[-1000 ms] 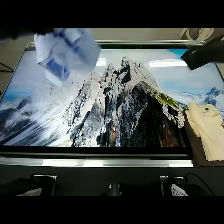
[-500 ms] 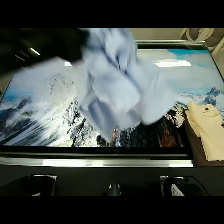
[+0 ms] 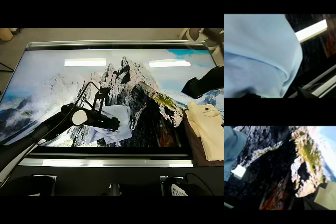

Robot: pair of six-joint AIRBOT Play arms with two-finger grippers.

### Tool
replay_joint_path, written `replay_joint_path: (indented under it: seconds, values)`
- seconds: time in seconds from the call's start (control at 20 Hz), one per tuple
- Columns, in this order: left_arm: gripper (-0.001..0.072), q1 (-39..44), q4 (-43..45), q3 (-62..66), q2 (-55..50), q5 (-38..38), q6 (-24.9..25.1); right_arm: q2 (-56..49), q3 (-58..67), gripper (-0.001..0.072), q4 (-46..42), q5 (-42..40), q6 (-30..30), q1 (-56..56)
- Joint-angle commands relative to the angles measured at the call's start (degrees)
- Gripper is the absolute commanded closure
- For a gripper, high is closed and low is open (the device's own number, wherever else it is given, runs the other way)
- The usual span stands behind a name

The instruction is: Fold the shirts.

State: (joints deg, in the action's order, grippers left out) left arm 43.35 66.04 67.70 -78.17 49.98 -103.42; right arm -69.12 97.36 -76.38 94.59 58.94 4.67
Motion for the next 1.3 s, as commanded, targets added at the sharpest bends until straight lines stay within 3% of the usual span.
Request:
replay_joint_path:
  seconds: [0.0,0.25,0.4,0.45,0.55,0.6,0.7,0.85,1.1,1.2,1.25]
  values:
    - [0.015,-4.0,-4.9,4.7,-0.7,4.8,4.2,-3.5,-6.5,0.0146,6.4,-2.3,-0.1,-0.1]
    - [0.0159,-16.4,12.4,12.4,5.4,22.6,4.7,-3.5,-16.4,0.0145,13.5,-2.1,-3.4,-0.1]
    - [0.0206,-19.1,12.9,5.6,7.8,29.5,8.1,-3.5,-22.9,0.0135,21.9,-5.4,-5.6,-1.2]
    - [0.0265,-18.8,12.7,1.5,8.8,28.4,8.3,-3.6,-24.9,0.0134,22.4,-6.8,-5.9,-2.6]
    - [0.0266,-17.1,11.8,-7.8,10.0,24.9,7.8,-3.5,-28.1,0.0038,22.3,-9.3,-6.3,-5.8]
    - [0.0258,-16.3,10.6,-11.8,10.0,23.1,7.8,-3.6,-29.6,0.0034,22.3,-10.4,-6.3,-7.7]
    - [0.0168,-15.0,8.3,-19.0,9.7,17.3,7.8,-3.6,-31.4,0.0033,22.4,-12.4,-6.3,-10.9]
    - [0.0169,-14.5,6.7,-23.8,9.0,9.0,7.9,-3.9,-32.7,0.0033,23.1,-14.5,-6.3,-14.9]
    - [0.0174,-14.2,1.1,-24.0,4.8,1.2,9.2,-8.7,-32.7,0.003,27.4,-16.3,-6.3,-18.1]
    - [0.0217,-14.2,-3.1,-24.0,2.8,0.5,11.1,-10.9,-32.7,0.0034,31.1,-17.2,-6.4,-18.1]
    - [0.0282,-14.2,-3.8,-24.0,1.9,0.5,11.1,-11.7,-32.7,0.0035,31.7,-18.0,-6.4,-18.2]
